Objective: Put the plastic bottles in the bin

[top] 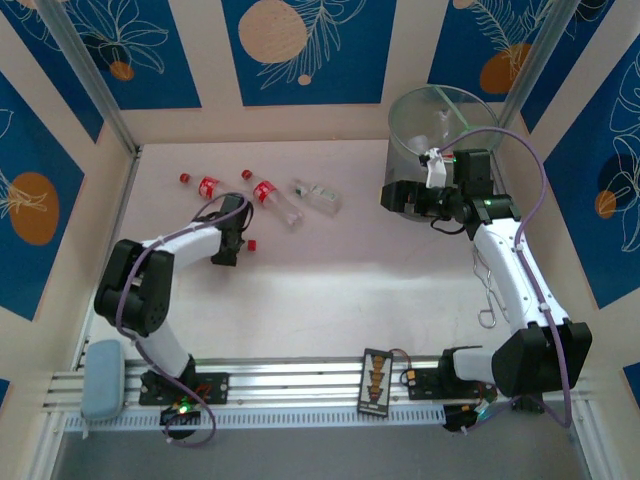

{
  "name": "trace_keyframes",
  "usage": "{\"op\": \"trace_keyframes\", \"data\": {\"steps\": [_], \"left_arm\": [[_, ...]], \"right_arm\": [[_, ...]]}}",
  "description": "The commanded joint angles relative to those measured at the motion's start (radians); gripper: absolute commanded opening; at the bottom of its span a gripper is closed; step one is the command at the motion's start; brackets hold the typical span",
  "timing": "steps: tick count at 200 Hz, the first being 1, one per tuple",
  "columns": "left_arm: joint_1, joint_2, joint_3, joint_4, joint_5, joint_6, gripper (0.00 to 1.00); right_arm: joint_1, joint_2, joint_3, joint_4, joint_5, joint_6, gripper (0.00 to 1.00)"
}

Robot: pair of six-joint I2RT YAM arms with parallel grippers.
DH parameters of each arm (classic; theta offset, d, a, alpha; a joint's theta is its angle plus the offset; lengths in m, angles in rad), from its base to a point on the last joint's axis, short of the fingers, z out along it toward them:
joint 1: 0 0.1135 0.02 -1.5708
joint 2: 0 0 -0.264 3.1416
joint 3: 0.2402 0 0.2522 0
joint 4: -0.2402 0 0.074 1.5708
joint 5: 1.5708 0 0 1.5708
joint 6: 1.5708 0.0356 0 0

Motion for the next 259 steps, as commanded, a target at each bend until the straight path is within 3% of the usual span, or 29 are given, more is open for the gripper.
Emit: {"op": "trace_keyframes", "data": {"steps": [1, 44, 75, 151, 167, 203, 211, 242, 259], "left_arm": [[0.010, -0.005, -0.014, -0.029, -0.031, -0.006, 0.60], [0.011, -0.046, -0.012, -0.057, -0.048, 0.044, 0.39], [0.009, -0.109, -0.030, -0.056, -0.040, 0.113, 0.39], [-0.043, -0.330, -0.004, 0.003, -0.005, 0.855, 0.37], [-0.047, -0.368, -0.043, 0.156, 0.142, 1.060, 0.27], [-0.071, -0.341, -0.027, 0.243, 0.417, 1.221, 0.12], [-0.083, -0.333, -0.034, 0.277, 0.451, 1.233, 0.00], [-0.141, -0.278, -0.031, 0.376, 0.636, 1.294, 0.00], [-0.173, -0.247, -0.016, 0.423, 0.789, 1.335, 0.00]], "right_arm": [[-0.009, -0.036, -0.018, -0.032, 0.002, -0.022, 0.99], [-0.016, -0.035, -0.022, -0.033, -0.007, -0.016, 0.99], [-0.016, -0.046, -0.007, -0.048, -0.009, -0.016, 0.99], [0.001, -0.091, -0.027, 0.068, -0.063, 0.106, 0.98], [0.017, -0.109, -0.041, 0.119, -0.073, 0.142, 0.98], [0.068, -0.098, -0.051, 0.197, -0.065, 0.237, 0.96], [0.082, -0.091, -0.056, 0.215, -0.060, 0.265, 0.95], [0.173, -0.050, -0.083, 0.306, -0.030, 0.353, 0.92], [0.210, -0.003, -0.073, 0.333, -0.044, 0.366, 0.88]]}}
